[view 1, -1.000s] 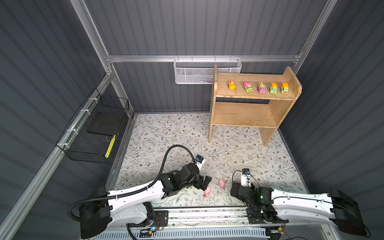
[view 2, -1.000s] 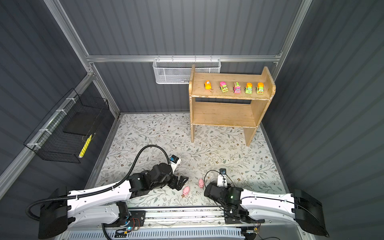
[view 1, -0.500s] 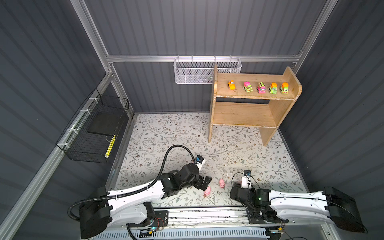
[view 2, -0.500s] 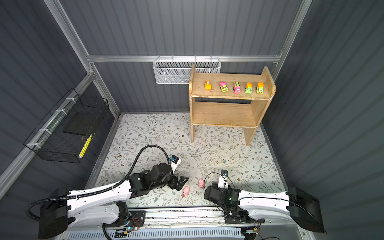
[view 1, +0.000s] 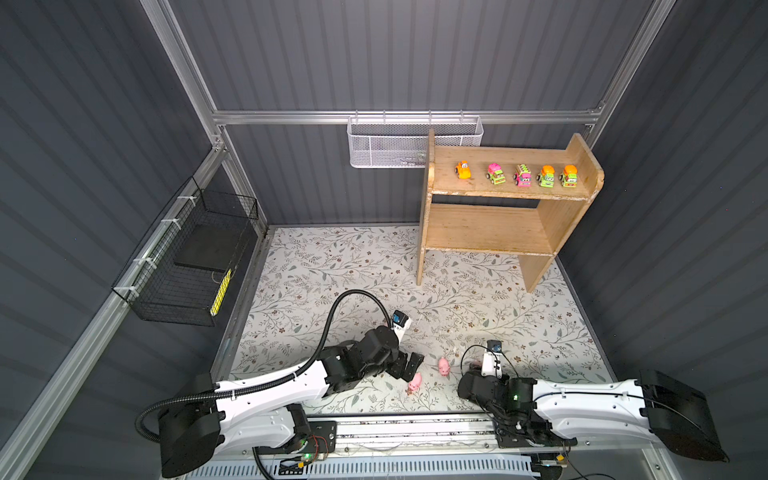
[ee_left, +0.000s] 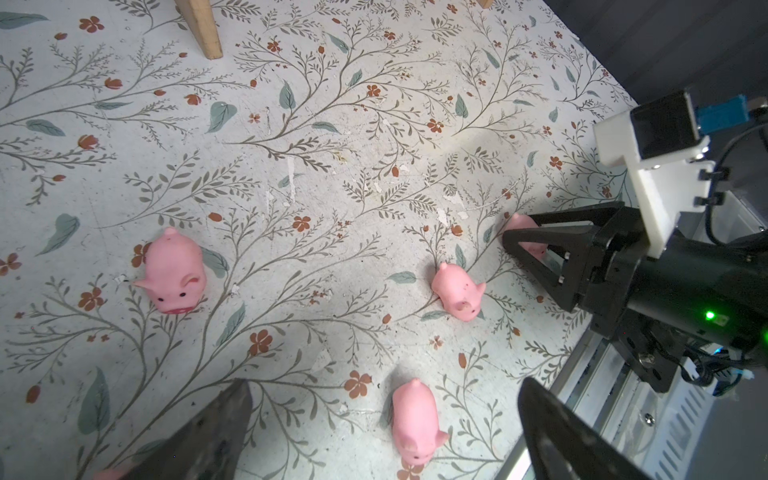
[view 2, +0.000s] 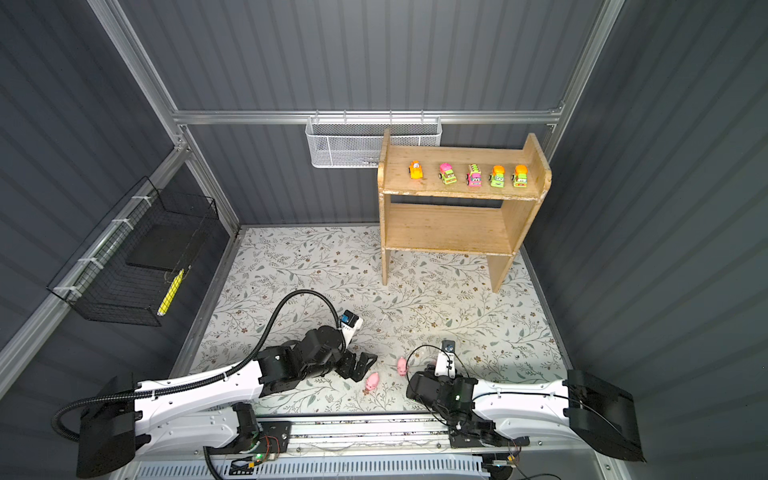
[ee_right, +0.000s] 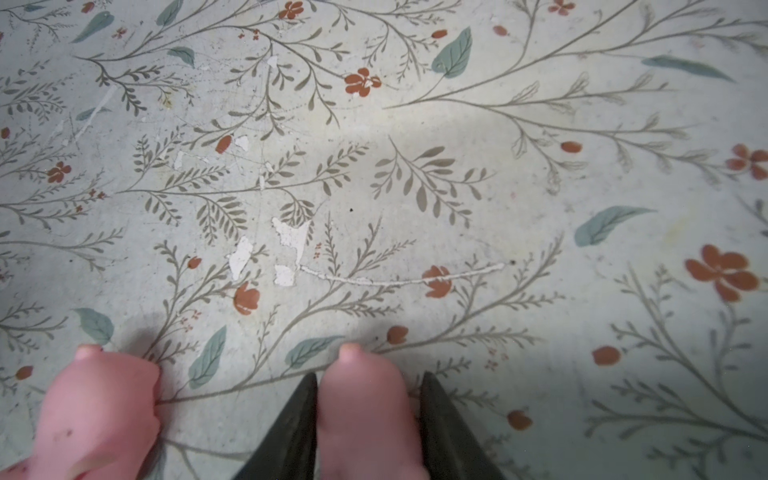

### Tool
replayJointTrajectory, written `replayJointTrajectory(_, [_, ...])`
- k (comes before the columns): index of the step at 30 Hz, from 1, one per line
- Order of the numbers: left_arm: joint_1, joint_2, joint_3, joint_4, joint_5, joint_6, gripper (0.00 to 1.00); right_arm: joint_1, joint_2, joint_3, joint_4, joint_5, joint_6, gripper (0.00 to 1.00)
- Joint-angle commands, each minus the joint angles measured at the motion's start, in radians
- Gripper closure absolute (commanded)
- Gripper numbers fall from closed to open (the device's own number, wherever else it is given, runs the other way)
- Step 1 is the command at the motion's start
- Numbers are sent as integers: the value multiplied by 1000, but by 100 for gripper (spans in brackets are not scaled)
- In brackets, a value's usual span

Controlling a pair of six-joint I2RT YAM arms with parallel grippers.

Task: Place and organize the plastic toys onto the shelf
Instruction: 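Lower the right gripper onto a pink pig and close it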

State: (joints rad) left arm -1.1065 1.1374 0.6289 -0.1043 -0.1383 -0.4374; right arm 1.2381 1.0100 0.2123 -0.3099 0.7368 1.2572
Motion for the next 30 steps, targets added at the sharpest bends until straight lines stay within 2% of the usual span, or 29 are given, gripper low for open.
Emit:
replayJointTrajectory(1, [-4, 4, 37, -14, 7, 22, 0, 5, 6, 6, -21, -31, 14, 61])
replayJointTrajectory(9, [-4, -9, 40, -30, -3, 37, 0, 6, -22, 16, -53, -23, 17, 63])
replayJointTrajectory(20, [-4, -41, 33, -51, -22, 60, 0, -6, -53, 87, -117, -4, -39, 66])
replayJointTrajectory(30, [-4, -64, 40, -64, -34, 94, 0, -89, -72, 172, -176, -8, -154, 67])
